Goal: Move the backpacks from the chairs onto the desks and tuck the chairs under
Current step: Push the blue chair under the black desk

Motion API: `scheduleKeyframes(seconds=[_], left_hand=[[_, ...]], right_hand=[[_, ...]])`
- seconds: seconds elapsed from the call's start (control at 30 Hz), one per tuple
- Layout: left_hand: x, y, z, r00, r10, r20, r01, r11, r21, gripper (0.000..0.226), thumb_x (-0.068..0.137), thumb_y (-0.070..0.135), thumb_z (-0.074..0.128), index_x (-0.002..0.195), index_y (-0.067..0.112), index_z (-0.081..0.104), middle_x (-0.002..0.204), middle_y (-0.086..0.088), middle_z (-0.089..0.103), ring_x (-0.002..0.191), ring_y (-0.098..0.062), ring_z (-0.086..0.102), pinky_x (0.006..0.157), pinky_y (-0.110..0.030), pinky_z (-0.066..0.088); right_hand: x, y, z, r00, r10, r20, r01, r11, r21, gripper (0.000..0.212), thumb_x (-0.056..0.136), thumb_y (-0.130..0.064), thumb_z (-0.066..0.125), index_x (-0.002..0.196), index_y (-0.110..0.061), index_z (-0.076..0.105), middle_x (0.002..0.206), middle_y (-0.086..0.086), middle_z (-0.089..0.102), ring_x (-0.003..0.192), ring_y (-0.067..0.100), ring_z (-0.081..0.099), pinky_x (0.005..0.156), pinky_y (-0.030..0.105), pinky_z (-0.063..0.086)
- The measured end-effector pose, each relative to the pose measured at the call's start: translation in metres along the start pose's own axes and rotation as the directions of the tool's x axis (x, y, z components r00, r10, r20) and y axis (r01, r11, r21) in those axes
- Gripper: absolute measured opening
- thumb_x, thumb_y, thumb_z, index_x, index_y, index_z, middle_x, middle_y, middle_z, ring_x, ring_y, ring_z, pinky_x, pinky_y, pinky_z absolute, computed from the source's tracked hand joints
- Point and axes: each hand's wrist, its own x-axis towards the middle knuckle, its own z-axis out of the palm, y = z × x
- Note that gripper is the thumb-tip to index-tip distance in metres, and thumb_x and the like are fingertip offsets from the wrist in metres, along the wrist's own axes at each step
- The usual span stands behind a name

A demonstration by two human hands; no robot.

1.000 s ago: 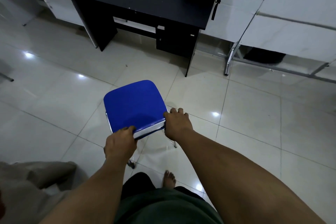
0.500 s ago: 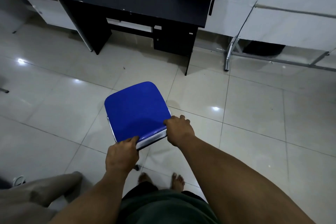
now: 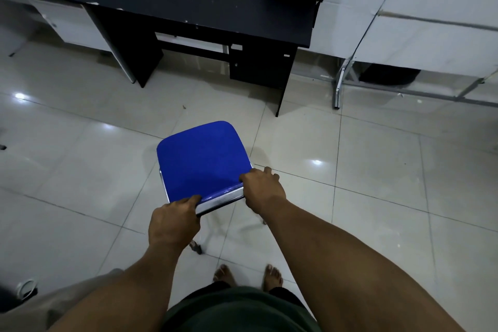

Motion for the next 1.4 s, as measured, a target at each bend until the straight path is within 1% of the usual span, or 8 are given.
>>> scheduleKeyframes(seconds=[0.2,0.33,0.5,0.67,0.73,0.87,1.1,1.4], left_hand=[[0.016,-0.03,-0.013,0.998,0.041,-0.05,-0.04,0.999,0.025,0.037,0.074,0.036,0.08,0.108,0.025,0.071,0.079,0.003,0.075,0.059,-0.02,0.07,0.054,-0.032,0.057],[0.008,-0.031,-0.007,0.998,0.037,-0.043,-0.038,0.999,-0.004,0.04,0.063,0.029,0.088,0.101,0.022,0.075,0.075,0.001,0.075,0.055,-0.023,0.07,0.049,-0.032,0.057],[-0.017,-0.016,0.005,1.0,-0.005,0.003,0.005,1.0,-0.021,0.042,0.061,0.024,0.089,0.101,0.023,0.076,0.075,0.0,0.075,0.056,-0.026,0.071,0.049,-0.033,0.058],[-0.018,-0.004,-0.001,0.995,-0.098,-0.015,0.097,0.994,-0.054,0.035,0.081,0.029,0.072,0.116,0.031,0.069,0.086,0.002,0.075,0.071,-0.025,0.072,0.062,-0.034,0.056],[-0.013,0.001,-0.003,0.989,-0.144,-0.017,0.142,0.987,-0.078,0.035,0.083,0.028,0.069,0.118,0.032,0.068,0.086,0.002,0.075,0.071,-0.025,0.071,0.062,-0.033,0.054],[-0.001,0.005,-0.008,0.989,-0.139,-0.045,0.134,0.987,-0.089,0.03,0.081,0.027,0.073,0.111,0.028,0.073,0.078,0.001,0.074,0.063,-0.025,0.07,0.057,-0.032,0.053],[0.02,0.004,-0.012,0.992,-0.125,-0.033,0.122,0.99,-0.074,0.028,0.086,0.035,0.068,0.114,0.031,0.068,0.089,0.004,0.075,0.074,-0.023,0.073,0.065,-0.035,0.059],[0.048,-0.023,-0.016,0.994,-0.107,-0.023,0.106,0.993,-0.048,0.033,0.083,0.035,0.071,0.115,0.028,0.069,0.087,0.003,0.075,0.073,-0.026,0.073,0.062,-0.034,0.057]], right_hand=[[0.019,-0.022,-0.009,0.999,0.019,-0.028,-0.019,1.0,0.024,0.032,0.088,-0.002,0.06,0.116,-0.019,0.062,0.111,0.01,0.062,0.113,0.036,0.05,0.098,0.05,0.044],[0.011,-0.025,-0.002,1.0,0.011,-0.004,-0.011,1.0,0.01,0.037,0.088,-0.001,0.058,0.121,-0.018,0.061,0.114,0.011,0.061,0.114,0.035,0.05,0.097,0.048,0.044],[-0.01,-0.016,0.012,0.997,-0.047,0.068,0.05,0.998,-0.048,0.044,0.088,0.003,0.055,0.127,-0.018,0.057,0.118,0.011,0.059,0.112,0.034,0.051,0.095,0.047,0.044],[-0.004,-0.012,0.005,0.99,-0.137,0.044,0.143,0.974,-0.176,0.032,0.09,-0.003,0.057,0.118,-0.018,0.059,0.109,0.008,0.063,0.098,0.031,0.062,0.08,0.041,0.051],[0.003,-0.01,0.001,0.988,-0.152,0.017,0.153,0.968,-0.199,0.029,0.089,-0.003,0.059,0.115,-0.017,0.061,0.106,0.007,0.065,0.096,0.031,0.062,0.078,0.04,0.051],[0.02,-0.008,-0.003,0.989,-0.148,-0.02,0.139,0.964,-0.227,0.03,0.09,-0.002,0.058,0.116,-0.017,0.062,0.107,0.008,0.066,0.102,0.032,0.06,0.083,0.045,0.05],[0.043,-0.003,-0.009,0.989,-0.141,-0.044,0.126,0.962,-0.243,0.036,0.088,0.002,0.057,0.119,-0.017,0.061,0.104,0.009,0.067,0.1,0.032,0.06,0.087,0.048,0.05],[0.068,-0.018,-0.018,0.987,-0.143,-0.069,0.125,0.969,-0.213,0.031,0.09,-0.003,0.06,0.117,-0.017,0.061,0.102,0.008,0.066,0.097,0.031,0.06,0.083,0.042,0.049]])
